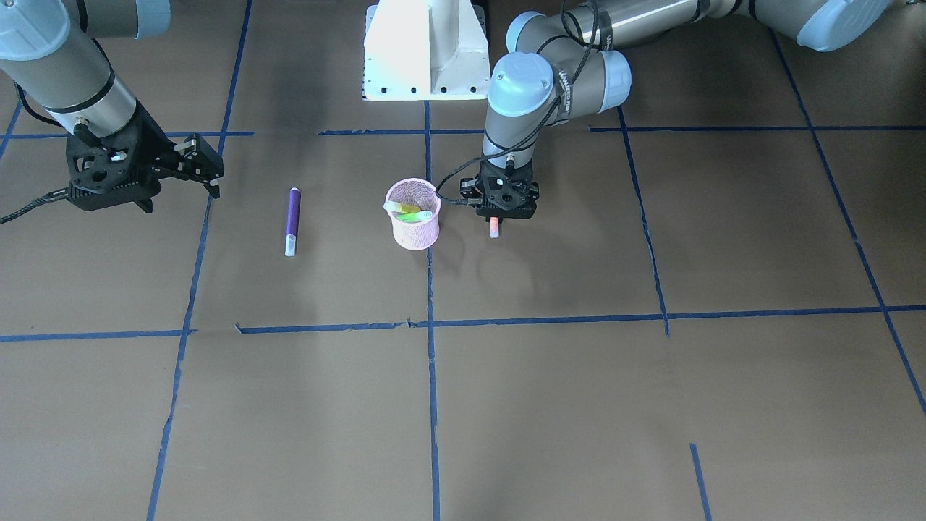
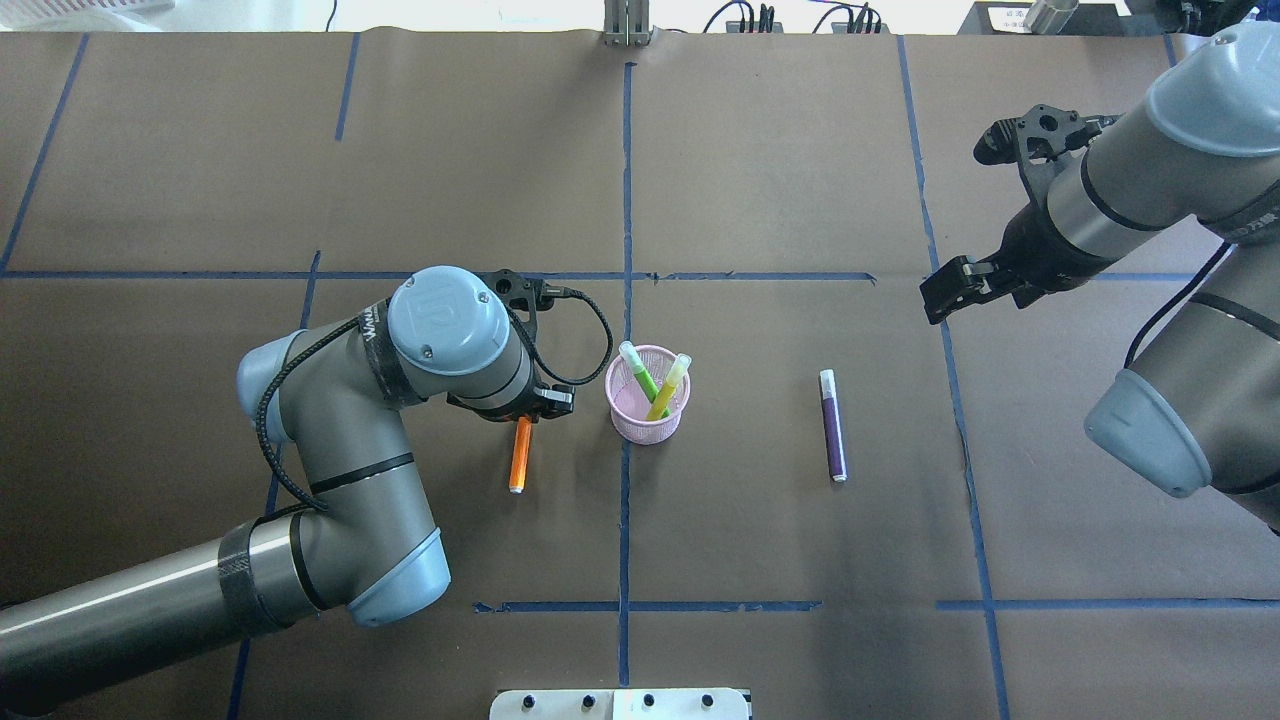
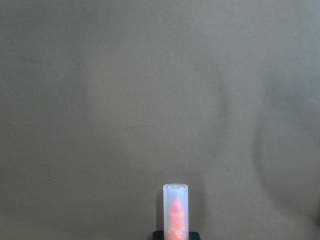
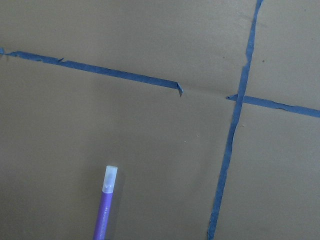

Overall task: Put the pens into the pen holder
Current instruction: 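Lift the orange marker with the left gripper and lower it into the cup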

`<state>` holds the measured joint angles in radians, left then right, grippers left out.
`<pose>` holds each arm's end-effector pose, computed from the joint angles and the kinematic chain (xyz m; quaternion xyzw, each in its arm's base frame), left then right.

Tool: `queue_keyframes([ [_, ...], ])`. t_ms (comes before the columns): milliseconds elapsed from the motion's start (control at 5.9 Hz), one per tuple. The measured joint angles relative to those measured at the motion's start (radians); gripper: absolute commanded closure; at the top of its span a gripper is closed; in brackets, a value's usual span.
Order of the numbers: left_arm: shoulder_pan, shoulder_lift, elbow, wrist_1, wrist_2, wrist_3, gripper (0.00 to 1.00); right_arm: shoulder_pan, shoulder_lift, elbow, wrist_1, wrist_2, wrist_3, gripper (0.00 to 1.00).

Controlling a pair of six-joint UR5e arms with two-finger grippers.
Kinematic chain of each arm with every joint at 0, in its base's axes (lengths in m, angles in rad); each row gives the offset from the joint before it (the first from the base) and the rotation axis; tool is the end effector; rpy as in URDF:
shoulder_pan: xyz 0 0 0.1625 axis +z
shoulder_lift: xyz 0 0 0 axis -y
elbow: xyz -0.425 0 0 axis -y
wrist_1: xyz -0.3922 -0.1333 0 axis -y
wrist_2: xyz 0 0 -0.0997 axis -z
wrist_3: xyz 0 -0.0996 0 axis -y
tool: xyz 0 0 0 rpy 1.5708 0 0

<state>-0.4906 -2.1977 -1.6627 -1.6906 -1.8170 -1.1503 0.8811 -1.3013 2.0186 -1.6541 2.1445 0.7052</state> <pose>0.5511 -0.4180 0.2389 0.0770 0.4122 0.0182 0.9077 -0.2816 -0.4659 0.3227 0.0565 -0.3981 -0.0811 0.9120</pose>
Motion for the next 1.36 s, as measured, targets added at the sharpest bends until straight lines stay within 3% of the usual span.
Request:
queue_keyframes([
  [509, -0.022, -0.051, -0.135, -0.053, 0.170, 0.083, 1.00, -0.001, 0.000, 0.001, 0.000, 0.000, 0.000, 0.00],
  [848, -0.014, -0.081, -0.121, -0.170, 0.251, 0.089, 1.00, -0.001, 0.002, 0.000, 0.000, 0.000, 0.000, 0.00],
  [1357, 0.081, -0.131, 0.000, -0.299, 0.458, 0.100, 1.00, -0.001, 0.002, -0.003, 0.000, -0.001, 0.000, 0.00],
])
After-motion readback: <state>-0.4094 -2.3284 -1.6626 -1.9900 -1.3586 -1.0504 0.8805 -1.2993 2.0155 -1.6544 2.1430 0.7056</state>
